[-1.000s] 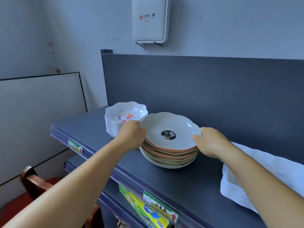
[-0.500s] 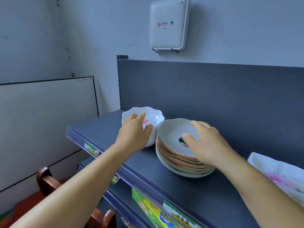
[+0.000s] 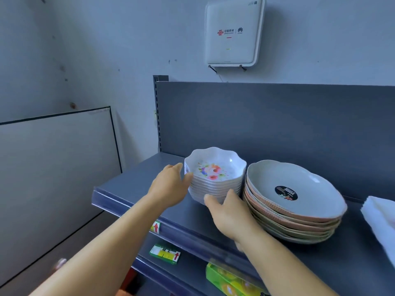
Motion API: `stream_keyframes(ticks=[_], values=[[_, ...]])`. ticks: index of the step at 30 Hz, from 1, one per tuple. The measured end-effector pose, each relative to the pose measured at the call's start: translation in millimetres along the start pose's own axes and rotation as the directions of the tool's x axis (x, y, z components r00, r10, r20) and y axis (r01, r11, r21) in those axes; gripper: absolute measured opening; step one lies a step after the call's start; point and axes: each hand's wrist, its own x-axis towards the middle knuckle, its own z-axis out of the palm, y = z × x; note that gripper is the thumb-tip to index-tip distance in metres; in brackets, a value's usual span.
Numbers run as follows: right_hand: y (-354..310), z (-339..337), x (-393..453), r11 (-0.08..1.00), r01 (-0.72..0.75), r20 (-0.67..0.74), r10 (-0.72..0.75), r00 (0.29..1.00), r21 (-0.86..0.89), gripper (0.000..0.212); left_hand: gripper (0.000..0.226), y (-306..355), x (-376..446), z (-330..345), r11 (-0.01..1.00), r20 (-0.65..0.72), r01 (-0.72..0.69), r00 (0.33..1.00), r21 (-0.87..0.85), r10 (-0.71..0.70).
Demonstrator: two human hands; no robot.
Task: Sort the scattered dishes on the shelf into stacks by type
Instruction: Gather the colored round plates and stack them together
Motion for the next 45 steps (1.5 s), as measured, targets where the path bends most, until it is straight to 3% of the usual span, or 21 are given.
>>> stream_keyframes(ticks=[6,11,13,17,20,25,28,31,34,38,45], values=[[-1,28,33,0.925,-0.121,-0.207,0.205,0.957,0.36,0.07,0.039,-7,19,9,0.945,0.162,0.042,0.987,-0.325,0.013],[-1,33,52,0.819,-0.169,-0.216,0.334,0.917,0.548,0.084,0.058,-9,33,9,0.876,0.231,0.103,0.973,-0.472,0.011],[-2,36,57,0.797,-0.166,-0.214,0.346,0.914,0.58,0.085,0.046,-9,39,9,0.851,0.244,0.105,0.969,-0.515,0.028],[-3,41,67,0.815,-0.15,-0.213,0.316,0.925,0.559,0.083,0.016,-13,52,10,0.804,0.22,0.144,0.975,-0.578,-0.016],[-5,48,75,0.839,-0.158,-0.173,0.284,0.943,0.521,0.081,0.013,-26,58,3,0.808,0.181,0.167,0.98,-0.565,-0.077],[-15,61,85,0.895,-0.135,-0.101,0.195,0.976,0.424,0.065,0.019,-61,67,-15,0.849,0.101,0.184,0.983,-0.496,-0.155],[-22,68,92,0.925,0.003,-0.124,0.048,0.991,0.379,0.035,0.021,-77,66,-24,0.871,0.071,0.163,0.987,-0.463,-0.147],[-31,77,96,0.943,0.064,-0.064,-0.046,0.997,0.327,0.029,0.036,-90,69,-28,0.881,0.013,0.142,0.988,-0.452,-0.152],[-38,86,102,0.955,0.075,-0.022,-0.072,0.997,0.286,0.034,0.042,-102,74,-36,0.895,0.005,0.15,0.987,-0.421,-0.162],[-45,93,109,0.964,0.082,-0.039,-0.075,0.996,0.254,0.046,0.033,-108,84,-44,0.933,0.035,0.152,0.988,-0.328,-0.148],[-49,86,109,0.983,0.074,-0.015,-0.073,0.997,0.169,0.049,0.033,-106,87,-53,0.978,0.053,0.129,0.991,-0.162,-0.122]])
